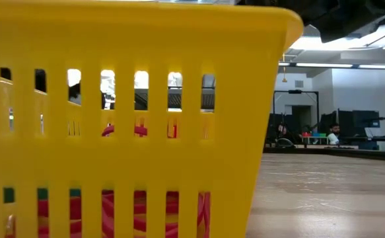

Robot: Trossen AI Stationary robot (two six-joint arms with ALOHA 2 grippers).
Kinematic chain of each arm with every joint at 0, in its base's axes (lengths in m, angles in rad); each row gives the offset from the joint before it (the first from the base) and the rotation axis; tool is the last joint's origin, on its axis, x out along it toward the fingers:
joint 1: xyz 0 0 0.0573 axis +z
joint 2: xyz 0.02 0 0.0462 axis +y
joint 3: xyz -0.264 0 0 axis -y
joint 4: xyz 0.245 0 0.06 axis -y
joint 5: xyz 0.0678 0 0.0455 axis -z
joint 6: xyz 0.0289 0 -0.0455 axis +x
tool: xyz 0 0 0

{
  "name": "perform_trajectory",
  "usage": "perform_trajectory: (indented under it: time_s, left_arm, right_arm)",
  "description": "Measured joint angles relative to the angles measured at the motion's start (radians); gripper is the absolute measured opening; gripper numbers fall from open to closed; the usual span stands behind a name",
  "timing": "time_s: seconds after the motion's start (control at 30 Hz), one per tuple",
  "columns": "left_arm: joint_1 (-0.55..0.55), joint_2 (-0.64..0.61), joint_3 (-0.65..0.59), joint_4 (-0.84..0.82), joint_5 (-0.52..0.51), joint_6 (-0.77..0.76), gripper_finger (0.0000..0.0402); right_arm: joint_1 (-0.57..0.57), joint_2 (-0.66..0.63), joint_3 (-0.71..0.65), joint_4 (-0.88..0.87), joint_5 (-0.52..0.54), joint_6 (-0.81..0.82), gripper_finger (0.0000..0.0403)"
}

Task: Pick & Place Office Desk Supplies
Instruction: Put the crayon into the top yellow bin

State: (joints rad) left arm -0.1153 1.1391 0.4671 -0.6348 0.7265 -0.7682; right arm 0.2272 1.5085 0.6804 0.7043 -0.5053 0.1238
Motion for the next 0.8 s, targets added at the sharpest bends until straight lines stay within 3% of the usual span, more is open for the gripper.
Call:
perform_trajectory:
  time_s: [0.37,0.53,0.8]
  left_arm:
    - [-0.272,-0.013,0.000,0.137,-0.151,-0.378,0.0178]
    - [-0.361,-0.013,0.000,0.146,-0.267,-0.486,0.0178]
    - [-0.466,-0.012,0.000,0.146,-0.379,-0.595,0.0178]
  right_arm:
    - [0.073,0.000,0.000,-0.025,0.004,-0.020,0.0223]
    - [0.109,0.000,0.000,-0.023,0.009,-0.019,0.0223]
    - [0.185,0.000,0.000,-0.015,0.112,-0.019,0.0223]
